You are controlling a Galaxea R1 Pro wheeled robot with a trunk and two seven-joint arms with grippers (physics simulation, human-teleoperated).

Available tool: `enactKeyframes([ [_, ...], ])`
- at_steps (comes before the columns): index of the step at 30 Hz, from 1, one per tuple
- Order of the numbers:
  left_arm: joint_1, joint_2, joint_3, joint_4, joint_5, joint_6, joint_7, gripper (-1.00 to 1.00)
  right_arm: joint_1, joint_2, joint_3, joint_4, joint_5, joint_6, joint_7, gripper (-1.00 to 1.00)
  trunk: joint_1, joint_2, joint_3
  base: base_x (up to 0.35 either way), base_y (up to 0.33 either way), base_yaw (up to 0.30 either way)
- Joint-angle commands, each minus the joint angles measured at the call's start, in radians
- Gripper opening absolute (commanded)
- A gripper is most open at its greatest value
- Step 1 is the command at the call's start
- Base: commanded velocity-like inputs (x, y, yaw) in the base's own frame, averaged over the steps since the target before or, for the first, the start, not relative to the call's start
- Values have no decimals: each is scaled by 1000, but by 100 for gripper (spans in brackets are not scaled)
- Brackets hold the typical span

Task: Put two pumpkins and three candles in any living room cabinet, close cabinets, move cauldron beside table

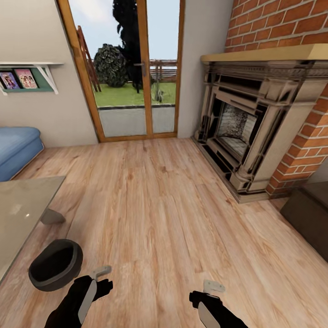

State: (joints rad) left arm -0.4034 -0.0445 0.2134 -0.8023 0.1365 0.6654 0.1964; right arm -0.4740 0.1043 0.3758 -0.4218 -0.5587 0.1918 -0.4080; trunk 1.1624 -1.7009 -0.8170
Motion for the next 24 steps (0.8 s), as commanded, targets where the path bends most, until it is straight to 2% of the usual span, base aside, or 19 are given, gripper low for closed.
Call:
enactKeyframes([
  [1,0,0,0,0,0,0,0,100,0,0,0,1,0,-3,0,100,0,0,0,298,2,0],
  [6,0,0,0,0,0,-1,0,100,0,0,0,5,-2,-36,0,100,0,0,0,298,1,0],
  [14,0,0,0,0,0,-1,0,100,0,0,0,12,-3,-43,0,100,0,0,-3,298,0,-44],
  [24,0,-1,0,0,-1,0,0,100,0,0,0,12,-3,-43,0,100,0,0,-7,295,0,-222],
])
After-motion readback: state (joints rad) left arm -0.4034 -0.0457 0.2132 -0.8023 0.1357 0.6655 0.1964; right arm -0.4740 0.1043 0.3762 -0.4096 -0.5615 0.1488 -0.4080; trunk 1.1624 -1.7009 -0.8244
